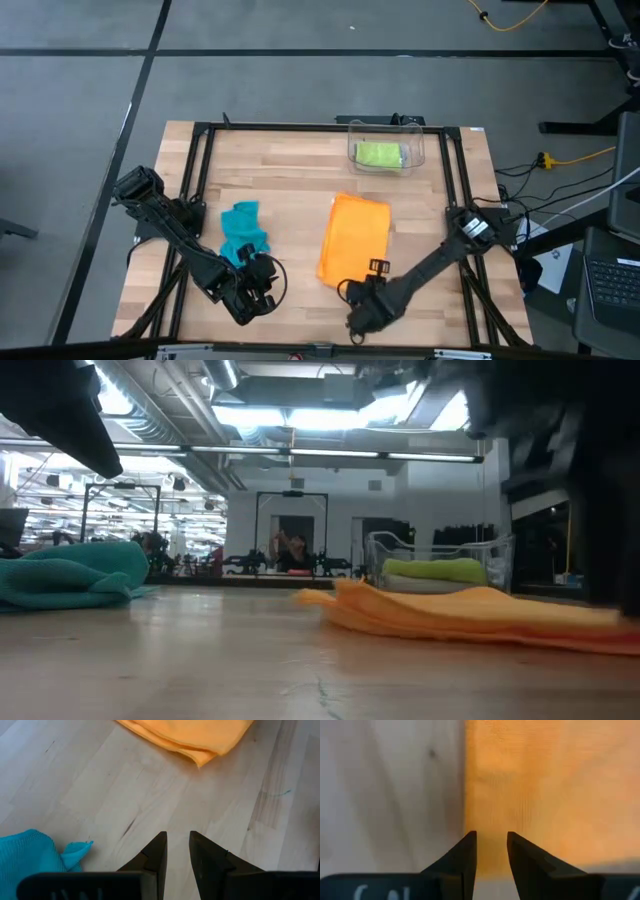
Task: Fold microfiber towels
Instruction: Fold the orange microfiber
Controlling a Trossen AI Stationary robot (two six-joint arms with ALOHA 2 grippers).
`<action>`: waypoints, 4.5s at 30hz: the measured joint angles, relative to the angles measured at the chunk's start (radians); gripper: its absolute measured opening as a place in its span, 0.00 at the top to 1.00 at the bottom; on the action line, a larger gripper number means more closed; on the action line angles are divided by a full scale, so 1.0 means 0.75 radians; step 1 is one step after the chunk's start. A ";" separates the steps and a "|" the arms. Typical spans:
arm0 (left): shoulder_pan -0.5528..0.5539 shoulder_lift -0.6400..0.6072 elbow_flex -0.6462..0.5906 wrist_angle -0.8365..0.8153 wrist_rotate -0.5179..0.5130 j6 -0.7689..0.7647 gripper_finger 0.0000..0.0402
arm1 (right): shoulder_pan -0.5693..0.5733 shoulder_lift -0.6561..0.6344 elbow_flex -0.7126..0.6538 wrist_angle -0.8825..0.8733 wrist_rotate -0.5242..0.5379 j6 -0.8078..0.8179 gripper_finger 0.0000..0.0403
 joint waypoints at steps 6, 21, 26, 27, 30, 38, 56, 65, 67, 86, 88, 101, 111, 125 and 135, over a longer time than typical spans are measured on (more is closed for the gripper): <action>0.000 0.000 0.000 0.033 -0.001 0.005 0.82 | 0.111 -0.005 0.195 -0.242 0.053 0.154 0.72; 0.233 0.239 0.000 0.956 0.195 1.163 0.82 | 0.384 -0.007 0.237 -0.297 0.444 0.773 0.72; 0.339 0.238 0.000 0.956 0.345 1.127 0.81 | 0.394 -0.008 0.179 -0.314 0.500 0.904 0.72; 0.358 0.238 0.000 0.952 0.374 1.119 0.80 | 0.394 -0.008 0.168 -0.308 0.516 0.905 0.72; 0.396 0.238 0.000 0.941 0.424 1.129 0.75 | 0.383 -0.008 0.148 -0.303 0.525 0.893 0.72; 0.416 0.267 0.000 0.961 0.504 1.369 0.62 | 0.346 -0.010 0.099 -0.316 0.529 0.895 0.72; 0.414 0.413 -0.001 1.039 0.415 1.576 0.61 | 0.317 -0.010 -0.012 -0.127 0.450 0.797 0.41; 0.421 0.428 0.001 1.002 0.450 1.606 0.61 | 0.312 -0.010 -0.018 -0.048 0.454 0.517 0.37; 0.421 0.428 0.001 0.990 0.451 1.605 0.61 | 0.304 -0.010 -0.019 -0.046 0.454 0.512 0.37; 0.464 0.428 0.000 0.910 0.429 1.596 0.61 | 0.258 0.047 -0.020 0.058 0.411 0.298 0.37; 0.464 0.428 0.000 0.909 0.430 1.596 0.61 | 0.251 0.073 -0.020 0.054 0.409 0.297 0.37; 0.451 0.461 0.000 0.937 0.422 1.596 0.61 | 0.228 0.092 -0.015 0.038 0.412 0.300 0.37; 0.438 0.505 0.004 1.013 0.381 1.567 0.61 | 0.226 0.095 -0.017 0.045 0.408 0.307 0.38; 0.409 0.509 0.003 0.956 0.297 1.537 0.82 | 0.223 0.100 -0.020 0.043 0.404 0.313 0.74; 0.407 0.510 0.002 0.948 0.279 1.471 0.99 | 0.216 0.105 -0.024 0.018 0.425 0.369 0.98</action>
